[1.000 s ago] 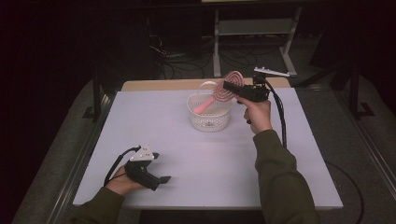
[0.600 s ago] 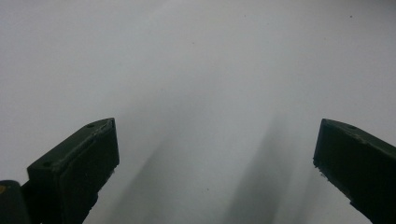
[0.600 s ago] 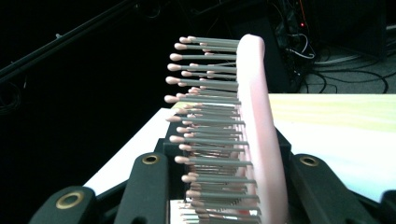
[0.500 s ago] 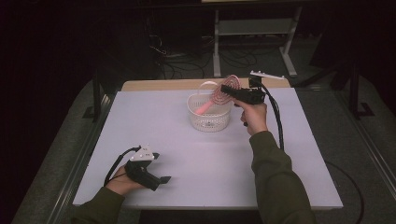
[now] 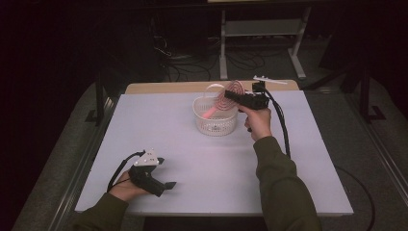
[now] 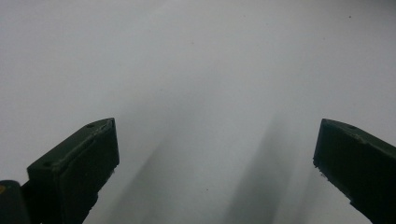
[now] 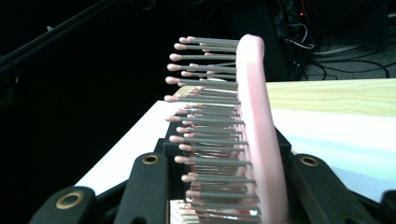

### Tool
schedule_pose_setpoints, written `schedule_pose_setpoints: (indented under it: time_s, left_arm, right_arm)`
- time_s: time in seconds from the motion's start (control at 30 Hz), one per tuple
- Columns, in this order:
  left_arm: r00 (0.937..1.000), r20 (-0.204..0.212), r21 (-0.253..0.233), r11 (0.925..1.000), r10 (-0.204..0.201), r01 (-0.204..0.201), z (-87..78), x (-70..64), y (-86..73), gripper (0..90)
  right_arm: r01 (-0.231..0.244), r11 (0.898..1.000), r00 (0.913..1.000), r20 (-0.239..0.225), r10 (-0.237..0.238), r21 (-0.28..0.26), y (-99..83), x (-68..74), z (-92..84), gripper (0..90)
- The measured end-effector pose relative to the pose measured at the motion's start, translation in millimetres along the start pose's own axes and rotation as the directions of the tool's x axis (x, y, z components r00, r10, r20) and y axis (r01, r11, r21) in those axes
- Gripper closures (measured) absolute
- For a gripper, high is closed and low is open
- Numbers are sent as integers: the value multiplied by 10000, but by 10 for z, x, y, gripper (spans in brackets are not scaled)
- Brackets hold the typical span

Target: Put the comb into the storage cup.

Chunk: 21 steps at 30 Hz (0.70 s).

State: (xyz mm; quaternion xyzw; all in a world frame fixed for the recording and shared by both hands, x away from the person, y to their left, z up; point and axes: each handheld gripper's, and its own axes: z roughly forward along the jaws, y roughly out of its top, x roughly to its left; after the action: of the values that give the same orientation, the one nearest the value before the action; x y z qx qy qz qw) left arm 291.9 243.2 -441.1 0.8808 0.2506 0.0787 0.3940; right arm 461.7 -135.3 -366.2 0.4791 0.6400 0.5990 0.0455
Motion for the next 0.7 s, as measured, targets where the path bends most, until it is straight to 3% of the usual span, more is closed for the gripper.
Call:
schedule_pose_setpoints:
  time_s: [0.7]
  left_arm:
    - [10000,11,13,10000,3,-3,3,-1,0,1]
  right_arm:
    - [-59,9999,9999,155,56,162,-74,-41,42,623]
